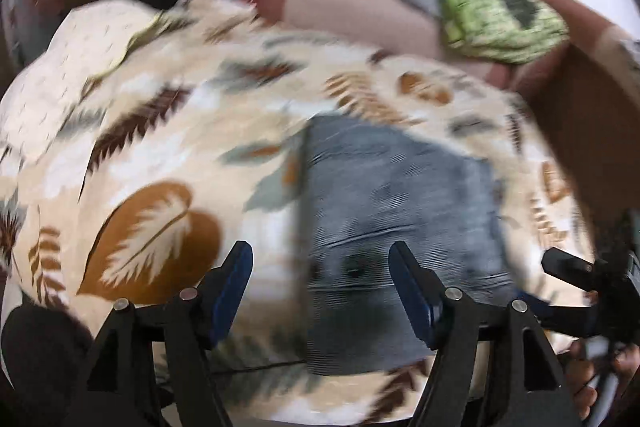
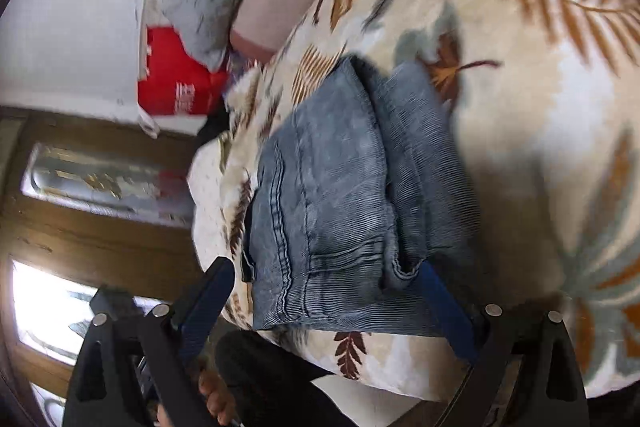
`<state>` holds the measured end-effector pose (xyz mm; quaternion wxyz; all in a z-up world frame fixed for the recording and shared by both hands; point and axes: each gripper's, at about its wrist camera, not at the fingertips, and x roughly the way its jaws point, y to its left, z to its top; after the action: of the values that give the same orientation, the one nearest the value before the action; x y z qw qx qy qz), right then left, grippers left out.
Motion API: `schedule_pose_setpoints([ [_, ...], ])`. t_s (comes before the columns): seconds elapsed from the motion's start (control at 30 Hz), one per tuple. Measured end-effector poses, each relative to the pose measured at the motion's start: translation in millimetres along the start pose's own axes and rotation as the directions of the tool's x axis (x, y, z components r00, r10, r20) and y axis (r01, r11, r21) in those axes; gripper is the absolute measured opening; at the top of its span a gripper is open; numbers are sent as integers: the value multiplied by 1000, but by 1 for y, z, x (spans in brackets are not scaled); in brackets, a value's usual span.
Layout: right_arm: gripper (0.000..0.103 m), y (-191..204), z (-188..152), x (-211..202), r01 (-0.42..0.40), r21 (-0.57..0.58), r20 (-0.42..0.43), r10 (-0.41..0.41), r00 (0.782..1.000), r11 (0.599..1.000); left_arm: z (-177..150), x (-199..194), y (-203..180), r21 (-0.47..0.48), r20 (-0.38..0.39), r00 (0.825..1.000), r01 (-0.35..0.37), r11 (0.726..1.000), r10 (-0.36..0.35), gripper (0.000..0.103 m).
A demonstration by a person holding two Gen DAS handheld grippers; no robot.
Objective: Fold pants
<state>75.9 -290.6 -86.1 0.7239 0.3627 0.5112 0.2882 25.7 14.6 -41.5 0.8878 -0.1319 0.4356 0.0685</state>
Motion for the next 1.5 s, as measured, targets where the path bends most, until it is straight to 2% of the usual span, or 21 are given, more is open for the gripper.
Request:
schedule_pose_setpoints([
  [0.1,83,2,1,22,144,-13,-35,-145,989,989,-7,7,5,0,-21,1000,-11,1000,11,71],
  [0.2,48,9,0,33,258,-63,-44,-261,964,964,-6,7,2,6,-13,1000,3,1000,-3,72],
  [0.23,28,16,-1,37,273,-100,-54,-279,959,957,-4,9,0,6,-16,1000,5,1000,-5,72],
  [0.37,24,46,-8,35,348,-218,10,-355,935,912,0,12,2,-2,-16,1000,13,1000,-13,72],
  [0.57,22,78,-23,4,403,-304,131,-381,915,863,3,9,5,-5,-14,1000,21,1000,-21,72],
  [0.63,22,73,-28,1,434,-306,151,-407,901,847,4,7,5,-2,-12,1000,18,1000,-18,72],
  [0.7,22,51,-27,11,449,-283,115,-435,893,848,5,2,3,-13,-10,1000,19,1000,-19,72],
  [0.77,28,17,-26,31,438,-237,20,-446,895,867,7,-4,0,-10,14,999,35,999,-35,72],
  [0.8,29,12,-26,29,414,-219,38,-416,909,884,7,-7,-4,8,33,999,32,999,-33,72],
  [0.83,34,12,-25,25,397,-212,39,-398,917,893,6,-7,-10,41,48,999,3,999,-5,72],
  [0.87,47,15,-24,21,397,-210,37,-398,917,894,4,-2,-16,77,45,998,-41,996,37,72],
  [0.93,58,25,-20,8,434,-233,71,-430,900,870,-6,28,-29,176,-43,994,-91,980,101,71],
  [1.0,58,37,-13,-6,462,-243,130,-443,887,853,-12,39,-26,182,-52,990,-116,976,128,71],
  [1.1,61,66,4,-24,411,-256,200,-368,908,875,-11,38,-25,189,-47,992,-110,976,120,71],
  [1.17,63,85,23,-16,344,-292,202,-294,934,893,-11,39,-26,201,-41,991,-114,973,125,71],
  [1.27,63,91,57,15,142,-276,105,-117,988,950,-12,39,-25,194,-38,993,-105,975,114,71],
  [1.3,63,82,72,33,118,-259,76,-102,992,959,-11,38,-22,180,-41,995,-84,980,93,71],
  [1.33,64,71,81,47,161,-248,75,-147,986,955,-10,34,-17,153,-43,997,-54,987,61,71],
  [1.4,63,18,94,80,351,-118,0,-353,936,929,-7,17,-4,73,-39,998,57,996,-55,71],
  [1.43,62,0,95,80,288,-59,6,-288,958,956,-6,7,-1,57,-18,997,82,995,-81,72],
  [1.5,62,9,94,70,267,-86,28,-265,964,960,-3,-7,-4,72,47,995,83,994,-87,72],
])
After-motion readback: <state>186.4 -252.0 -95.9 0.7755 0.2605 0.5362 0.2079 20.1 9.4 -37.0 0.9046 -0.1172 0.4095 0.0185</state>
